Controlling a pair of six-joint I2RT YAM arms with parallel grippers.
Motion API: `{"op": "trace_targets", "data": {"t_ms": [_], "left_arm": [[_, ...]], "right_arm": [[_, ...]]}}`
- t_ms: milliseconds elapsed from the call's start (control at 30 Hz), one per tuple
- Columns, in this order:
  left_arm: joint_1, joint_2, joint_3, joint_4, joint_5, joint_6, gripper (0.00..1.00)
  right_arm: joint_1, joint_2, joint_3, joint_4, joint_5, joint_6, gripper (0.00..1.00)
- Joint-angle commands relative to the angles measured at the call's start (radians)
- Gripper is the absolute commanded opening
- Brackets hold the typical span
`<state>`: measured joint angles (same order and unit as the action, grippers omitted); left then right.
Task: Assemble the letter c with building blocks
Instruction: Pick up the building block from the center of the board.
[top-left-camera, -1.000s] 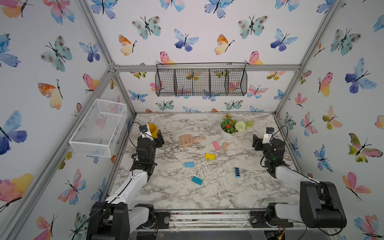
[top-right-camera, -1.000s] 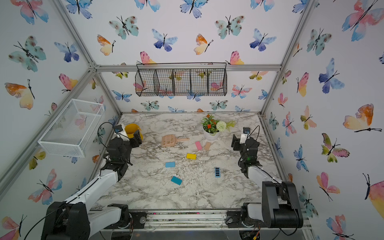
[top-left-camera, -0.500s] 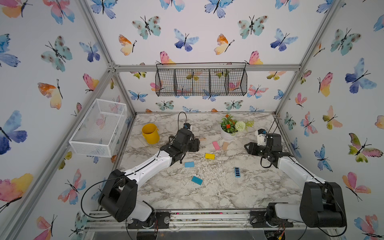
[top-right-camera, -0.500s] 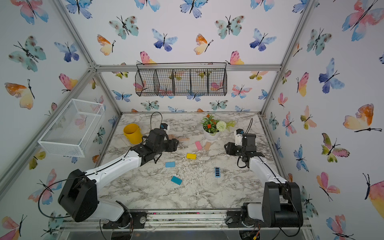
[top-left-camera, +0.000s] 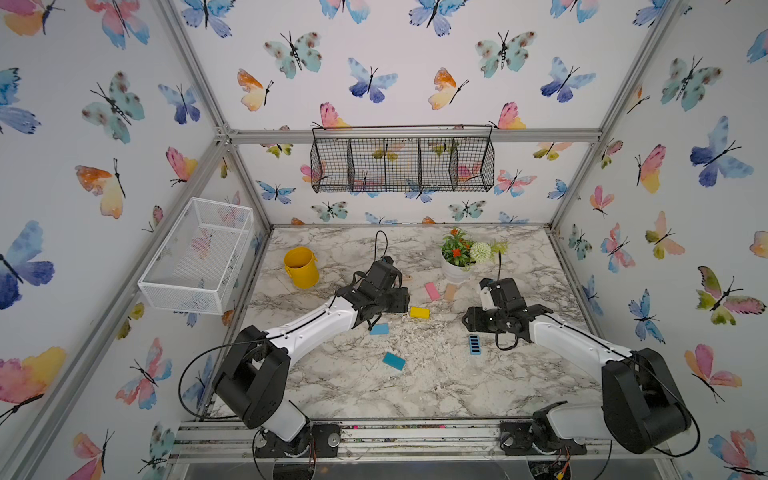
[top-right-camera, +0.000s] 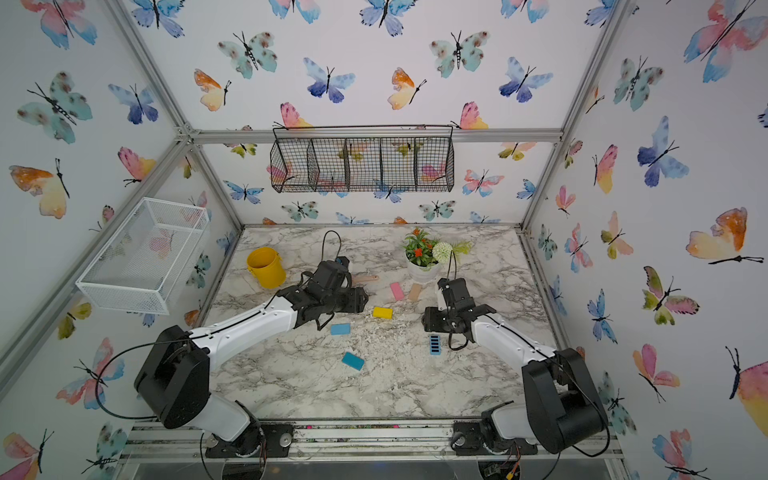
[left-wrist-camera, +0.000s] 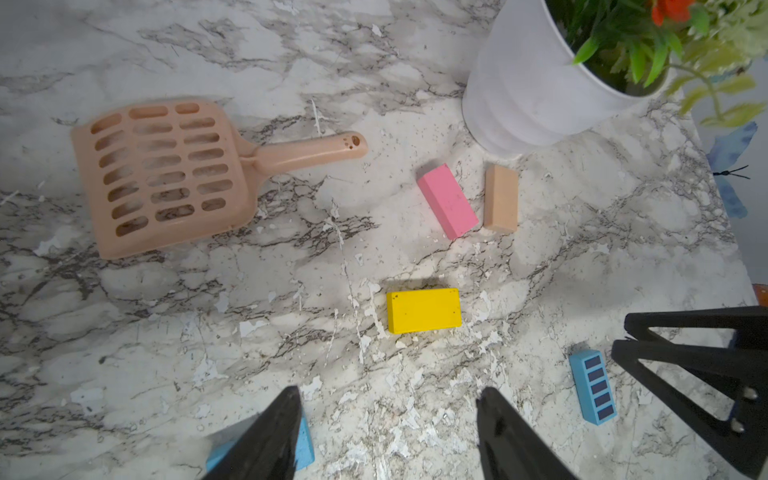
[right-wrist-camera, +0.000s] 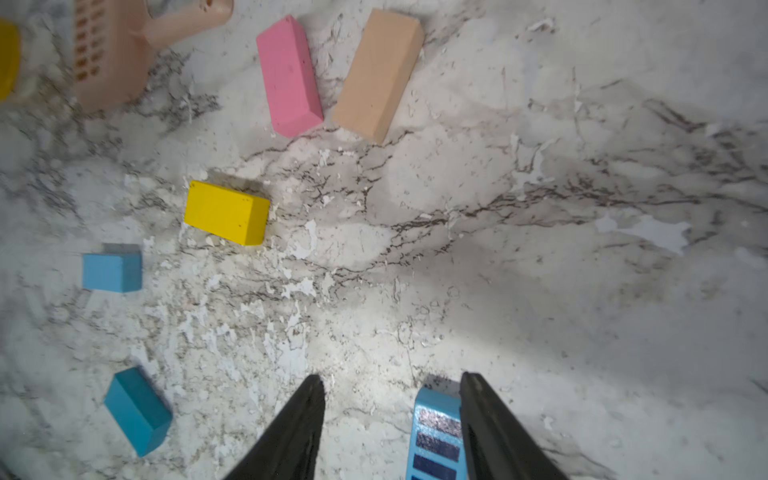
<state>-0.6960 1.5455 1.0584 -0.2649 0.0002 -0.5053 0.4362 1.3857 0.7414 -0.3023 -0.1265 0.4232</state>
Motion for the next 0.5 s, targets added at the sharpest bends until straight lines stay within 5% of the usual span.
{"op": "trace_targets", "data": {"t_ms": [0, 233, 467], "left_arm": [[-0.041, -0.031, -0.022, -0.030, 0.003, -0.053, 0.69], [-0.070, -0.072, -0.092, 0.028, 0.037, -0.137, 0.69], [-0.085, -0.096, -0.125, 0.042, 0.024, -0.160, 0.69]], "right_arm": [[0.068, 0.010, 0.035, -0.089, 0.168, 0.080, 0.59], [0.114, 0.018, 0.017, -0.155, 0.275, 0.148, 0.54], [0.116, 0.013, -0.014, -0.144, 0.243, 0.155, 0.56]]}}
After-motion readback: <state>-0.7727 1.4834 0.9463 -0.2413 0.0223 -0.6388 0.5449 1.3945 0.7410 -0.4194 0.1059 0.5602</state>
